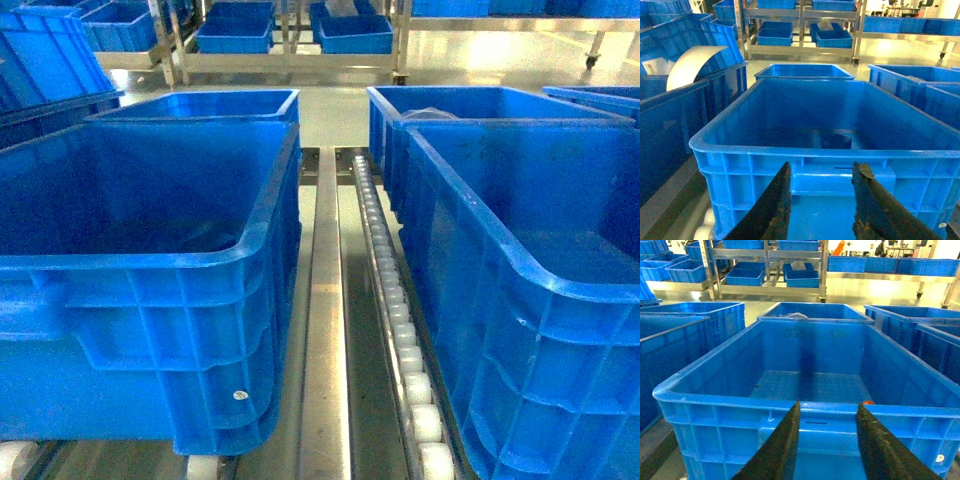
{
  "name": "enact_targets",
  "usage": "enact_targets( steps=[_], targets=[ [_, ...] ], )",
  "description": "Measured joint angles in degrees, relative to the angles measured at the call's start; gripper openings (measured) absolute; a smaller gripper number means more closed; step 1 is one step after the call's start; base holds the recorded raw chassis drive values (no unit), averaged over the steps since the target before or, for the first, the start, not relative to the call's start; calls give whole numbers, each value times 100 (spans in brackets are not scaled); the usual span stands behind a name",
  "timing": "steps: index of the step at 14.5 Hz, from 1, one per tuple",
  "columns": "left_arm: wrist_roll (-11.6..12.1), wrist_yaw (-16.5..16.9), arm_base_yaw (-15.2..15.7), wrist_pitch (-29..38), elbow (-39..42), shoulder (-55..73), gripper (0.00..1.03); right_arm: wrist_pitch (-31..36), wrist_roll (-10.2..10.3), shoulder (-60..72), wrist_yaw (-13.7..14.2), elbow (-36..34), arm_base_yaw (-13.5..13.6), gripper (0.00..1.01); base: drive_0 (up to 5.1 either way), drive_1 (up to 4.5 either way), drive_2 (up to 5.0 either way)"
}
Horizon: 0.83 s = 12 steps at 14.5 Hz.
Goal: Sort blue parts and orange caps into right shelf containers
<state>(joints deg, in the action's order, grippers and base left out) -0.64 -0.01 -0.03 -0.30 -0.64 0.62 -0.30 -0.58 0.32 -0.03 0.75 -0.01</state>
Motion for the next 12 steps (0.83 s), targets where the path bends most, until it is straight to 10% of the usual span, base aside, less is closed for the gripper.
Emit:
enact_targets(
  steps=[4,12],
  targets=[
    [2,0,0,2,0,0,93,0,0,0,0,0,0,96,0,0,0],
    [4,0,0,2,0,0,98,0,11,0,0,0,0,98,0,0,0]
  ],
)
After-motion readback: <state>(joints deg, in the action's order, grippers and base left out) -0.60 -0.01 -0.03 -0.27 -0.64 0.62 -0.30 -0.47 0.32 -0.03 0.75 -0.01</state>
